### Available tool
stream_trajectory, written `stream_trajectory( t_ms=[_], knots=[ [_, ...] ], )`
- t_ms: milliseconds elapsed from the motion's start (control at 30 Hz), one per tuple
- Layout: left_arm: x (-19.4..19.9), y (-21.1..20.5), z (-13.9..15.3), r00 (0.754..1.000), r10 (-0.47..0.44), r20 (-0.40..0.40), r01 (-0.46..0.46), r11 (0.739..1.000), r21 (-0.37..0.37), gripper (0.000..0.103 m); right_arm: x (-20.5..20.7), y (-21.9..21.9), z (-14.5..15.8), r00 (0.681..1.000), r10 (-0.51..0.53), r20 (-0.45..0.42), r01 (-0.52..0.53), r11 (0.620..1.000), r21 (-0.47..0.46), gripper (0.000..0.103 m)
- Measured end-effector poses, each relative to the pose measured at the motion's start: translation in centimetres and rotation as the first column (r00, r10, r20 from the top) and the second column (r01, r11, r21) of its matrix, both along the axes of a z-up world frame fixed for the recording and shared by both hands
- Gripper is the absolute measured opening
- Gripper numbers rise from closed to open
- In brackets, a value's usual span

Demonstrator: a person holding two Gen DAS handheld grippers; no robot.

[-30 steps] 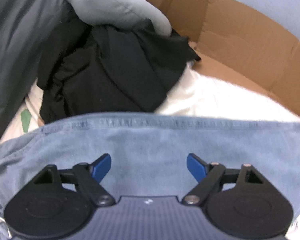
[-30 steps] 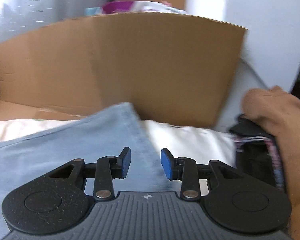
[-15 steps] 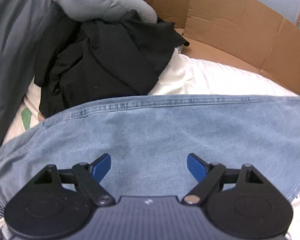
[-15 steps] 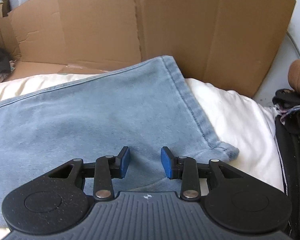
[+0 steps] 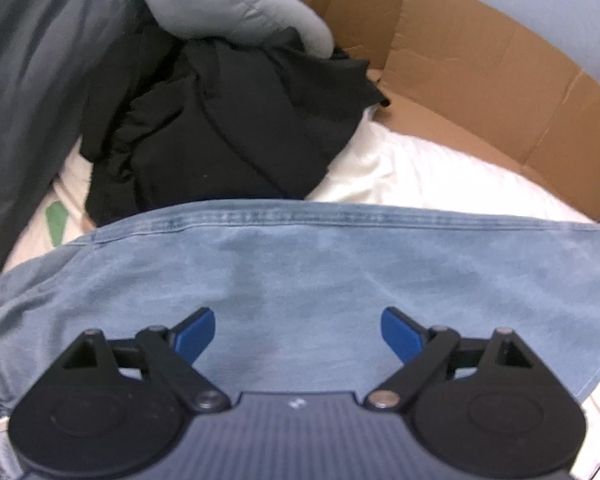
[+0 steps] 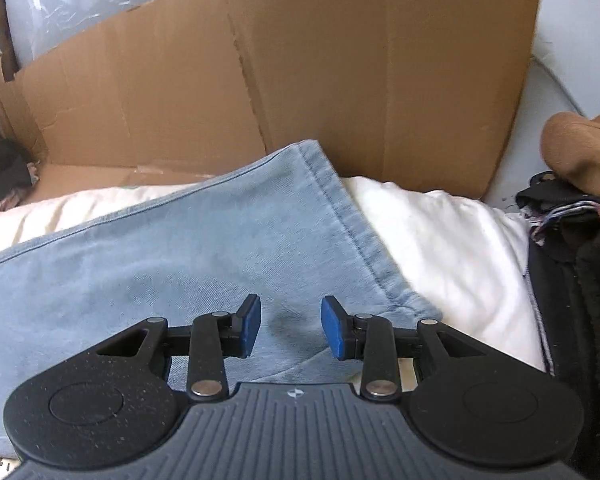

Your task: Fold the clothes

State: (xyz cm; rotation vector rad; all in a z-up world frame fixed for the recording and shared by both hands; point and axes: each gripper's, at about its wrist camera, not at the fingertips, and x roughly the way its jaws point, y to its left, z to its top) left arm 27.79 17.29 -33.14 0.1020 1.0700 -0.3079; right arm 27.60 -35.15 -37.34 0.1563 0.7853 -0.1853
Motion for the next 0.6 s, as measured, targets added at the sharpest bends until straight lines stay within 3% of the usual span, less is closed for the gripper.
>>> stream_trajectory(
  t_ms=[333, 433, 600],
  knots=[
    [-0.3, 2.3, 0.4, 1.000, -0.003, 0.007, 0.003, 0.999, 0.048, 0.092, 0.5, -2.0, -2.4, 0.996, -0.031, -0.080, 0.027, 0.998, -0.049, 0.038],
    [-0.2, 3.8, 0.7, 1.000, 0.006, 0.014, -0.007, 0.998, 0.068, 0.092, 0.8, -1.2, -2.4, 0.994, -0.012, -0.105, -0.002, 0.991, -0.135, 0.038],
    [-0.1, 6.2, 1.2, 0.999, 0.028, 0.016, -0.029, 0.995, 0.092, 0.092, 0.7, -1.3, -2.3, 0.991, -0.036, -0.126, 0.011, 0.981, -0.195, 0.037]
  ],
)
